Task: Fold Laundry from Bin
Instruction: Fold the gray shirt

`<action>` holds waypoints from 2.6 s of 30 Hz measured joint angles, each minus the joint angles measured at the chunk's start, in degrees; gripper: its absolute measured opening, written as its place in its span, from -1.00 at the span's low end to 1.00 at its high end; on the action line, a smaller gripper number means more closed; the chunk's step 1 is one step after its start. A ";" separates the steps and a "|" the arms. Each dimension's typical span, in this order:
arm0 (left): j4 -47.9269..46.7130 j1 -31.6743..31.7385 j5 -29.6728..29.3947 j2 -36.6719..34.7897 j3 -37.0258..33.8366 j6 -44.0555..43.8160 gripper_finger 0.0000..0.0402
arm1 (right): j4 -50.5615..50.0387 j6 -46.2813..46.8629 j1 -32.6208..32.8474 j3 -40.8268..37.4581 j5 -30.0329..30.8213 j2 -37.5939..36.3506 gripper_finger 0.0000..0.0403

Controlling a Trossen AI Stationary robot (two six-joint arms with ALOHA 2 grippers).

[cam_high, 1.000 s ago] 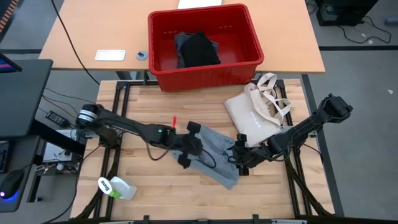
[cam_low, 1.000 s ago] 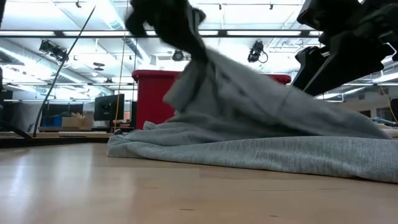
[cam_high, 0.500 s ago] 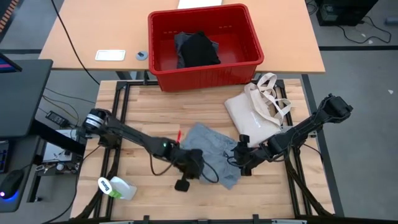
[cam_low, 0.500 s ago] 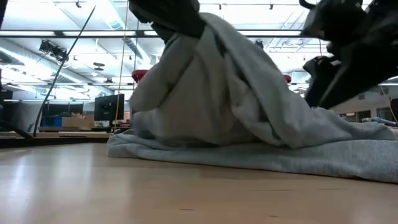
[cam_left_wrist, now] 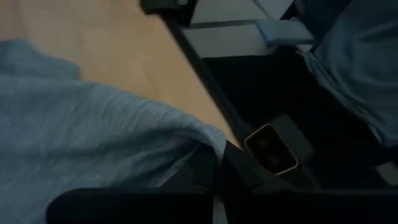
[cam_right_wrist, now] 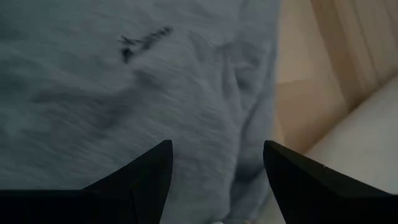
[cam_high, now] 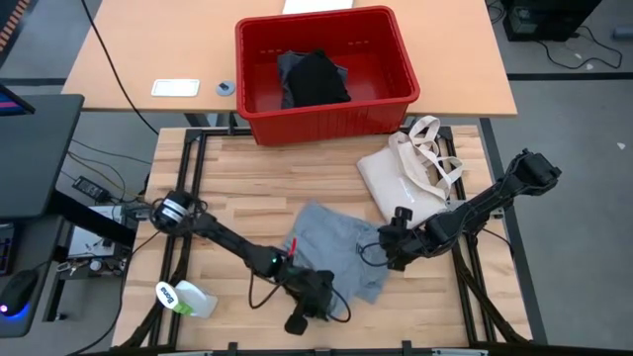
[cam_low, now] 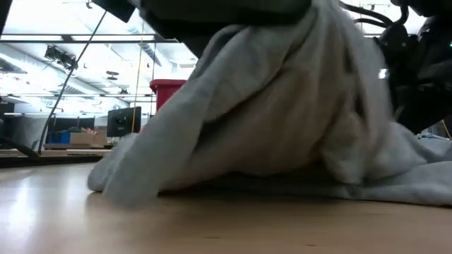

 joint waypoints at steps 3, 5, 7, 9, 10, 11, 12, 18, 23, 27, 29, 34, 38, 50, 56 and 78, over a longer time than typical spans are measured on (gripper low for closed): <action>4.93 -0.99 -0.38 1.57 -0.02 -0.05 -0.90 | -1.25 0.98 -0.27 0.00 1.46 0.02 0.28; 8.32 -1.30 -1.08 2.07 -0.04 0.28 -0.90 | -2.10 1.58 -0.74 0.00 2.17 0.02 0.28; 10.93 -1.44 -1.48 2.13 -0.03 1.60 -0.89 | -3.10 2.84 -1.16 0.00 2.69 0.06 0.28; 11.42 -1.47 -1.63 2.13 0.02 3.10 -0.83 | -5.03 4.18 -1.51 0.00 2.98 0.07 0.28; 11.47 -1.49 -1.66 2.13 0.00 3.19 -0.78 | -5.66 4.50 -1.63 0.00 2.99 0.07 0.28; 11.85 -1.50 -1.66 2.13 -0.02 3.19 -0.71 | -5.98 4.63 -1.75 0.00 2.99 0.07 0.28; 12.43 -1.63 -1.63 2.11 -0.02 3.02 -0.62 | -6.12 4.69 -1.81 0.00 2.97 0.07 0.28; 14.89 -1.82 -1.62 1.91 -0.02 0.74 0.08 | -5.01 4.43 -1.81 0.00 2.98 0.07 0.28; 18.53 -1.70 3.22 1.91 -0.04 -0.46 0.49 | -4.24 4.00 -1.81 0.00 2.78 0.07 0.28; 23.70 -1.66 14.10 1.87 0.02 -7.92 0.53 | -4.20 3.82 -1.77 0.00 2.39 0.07 0.28; 24.05 -1.50 17.44 1.89 0.02 -12.15 0.51 | -4.19 3.64 -1.77 0.00 2.38 0.07 0.28; 22.40 -1.33 17.36 1.89 0.02 -18.57 0.45 | -4.18 3.41 -1.77 0.00 2.40 0.07 0.28; 17.89 -0.95 5.83 1.89 0.00 -15.52 0.44 | -3.61 3.38 -1.77 0.00 2.59 0.07 0.28; 0.37 4.79 7.22 -1.56 0.02 -9.79 0.43 | 9.18 1.32 7.79 0.00 2.07 0.07 0.25; -26.47 8.03 -13.50 -1.83 0.00 -2.76 0.43 | 11.15 2.54 12.96 0.00 6.94 0.07 0.21; -48.41 11.88 -23.85 -3.35 0.00 -1.50 0.43 | 4.42 7.51 14.51 0.26 -4.31 10.21 0.21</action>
